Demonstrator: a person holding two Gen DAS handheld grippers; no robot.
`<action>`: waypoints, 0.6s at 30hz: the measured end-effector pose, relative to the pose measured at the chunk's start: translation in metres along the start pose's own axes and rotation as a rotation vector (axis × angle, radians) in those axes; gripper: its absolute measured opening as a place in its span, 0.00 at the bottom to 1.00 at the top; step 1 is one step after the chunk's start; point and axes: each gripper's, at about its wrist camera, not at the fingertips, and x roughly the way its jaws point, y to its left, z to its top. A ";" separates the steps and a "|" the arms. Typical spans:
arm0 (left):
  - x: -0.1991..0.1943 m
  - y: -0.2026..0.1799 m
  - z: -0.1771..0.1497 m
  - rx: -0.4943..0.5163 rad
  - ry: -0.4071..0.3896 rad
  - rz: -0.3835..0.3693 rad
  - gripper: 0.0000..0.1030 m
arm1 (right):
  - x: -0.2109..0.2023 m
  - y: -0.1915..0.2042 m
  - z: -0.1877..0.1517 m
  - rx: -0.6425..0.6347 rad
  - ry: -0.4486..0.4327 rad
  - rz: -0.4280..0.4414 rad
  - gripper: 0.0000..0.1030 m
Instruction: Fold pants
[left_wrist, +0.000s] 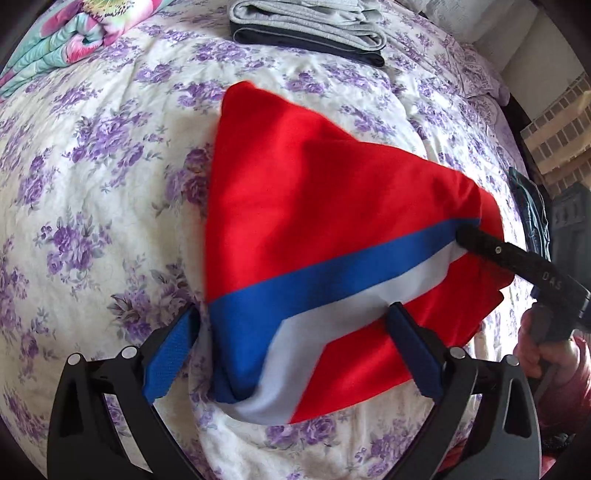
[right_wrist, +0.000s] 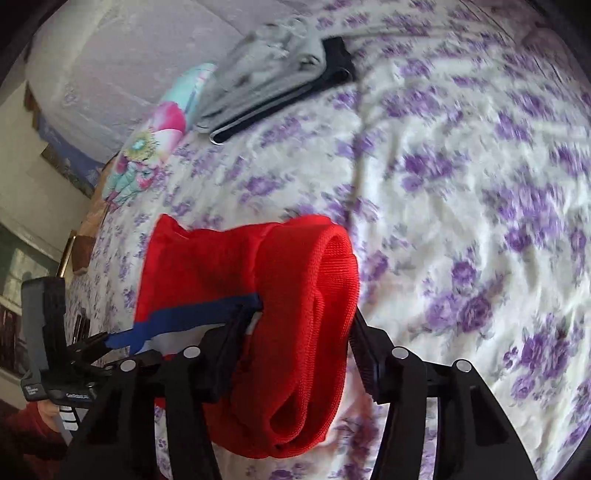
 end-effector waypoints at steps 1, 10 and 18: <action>-0.001 0.005 0.001 -0.021 -0.008 0.000 0.95 | -0.001 -0.005 -0.001 0.038 0.004 0.032 0.56; 0.008 0.034 0.019 -0.160 -0.010 -0.062 0.95 | 0.010 -0.002 0.002 0.054 0.023 0.055 0.63; 0.011 0.016 0.030 -0.082 -0.027 -0.082 0.94 | 0.026 0.019 -0.002 -0.101 0.037 -0.022 0.70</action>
